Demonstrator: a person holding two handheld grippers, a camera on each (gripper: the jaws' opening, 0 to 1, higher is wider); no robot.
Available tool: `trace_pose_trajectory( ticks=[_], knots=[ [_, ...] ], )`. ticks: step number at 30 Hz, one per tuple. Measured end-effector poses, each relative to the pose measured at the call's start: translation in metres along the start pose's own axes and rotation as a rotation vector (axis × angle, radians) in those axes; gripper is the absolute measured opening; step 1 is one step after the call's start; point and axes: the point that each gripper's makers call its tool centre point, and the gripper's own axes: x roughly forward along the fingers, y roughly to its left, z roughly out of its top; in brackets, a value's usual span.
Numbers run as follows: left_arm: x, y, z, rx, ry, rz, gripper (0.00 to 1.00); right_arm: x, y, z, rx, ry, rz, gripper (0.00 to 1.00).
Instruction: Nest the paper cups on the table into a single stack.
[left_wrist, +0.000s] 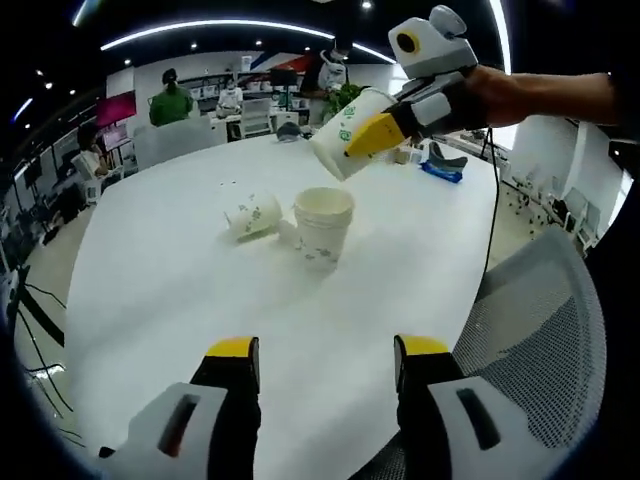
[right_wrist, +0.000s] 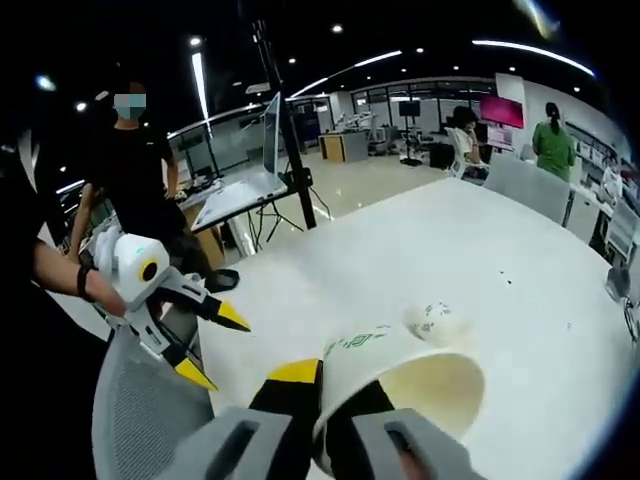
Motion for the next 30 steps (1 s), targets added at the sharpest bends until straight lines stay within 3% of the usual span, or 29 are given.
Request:
trace_pose_trajectory(
  ticks=[14,18,30],
  knots=[
    [0.004,-0.007,-0.005,0.004,0.010,0.012,0.52,0.014,-0.016,-0.022,-0.114,0.199,-0.031,0.00],
    [0.005,-0.008,-0.003,-0.033,-0.007,0.019,0.52,0.022,-0.018,-0.030,-0.170,0.266,-0.031,0.00],
    [0.005,-0.006,-0.009,-0.048,-0.003,0.035,0.52,0.033,-0.034,-0.046,-0.220,0.384,-0.025,0.00]
  ],
)
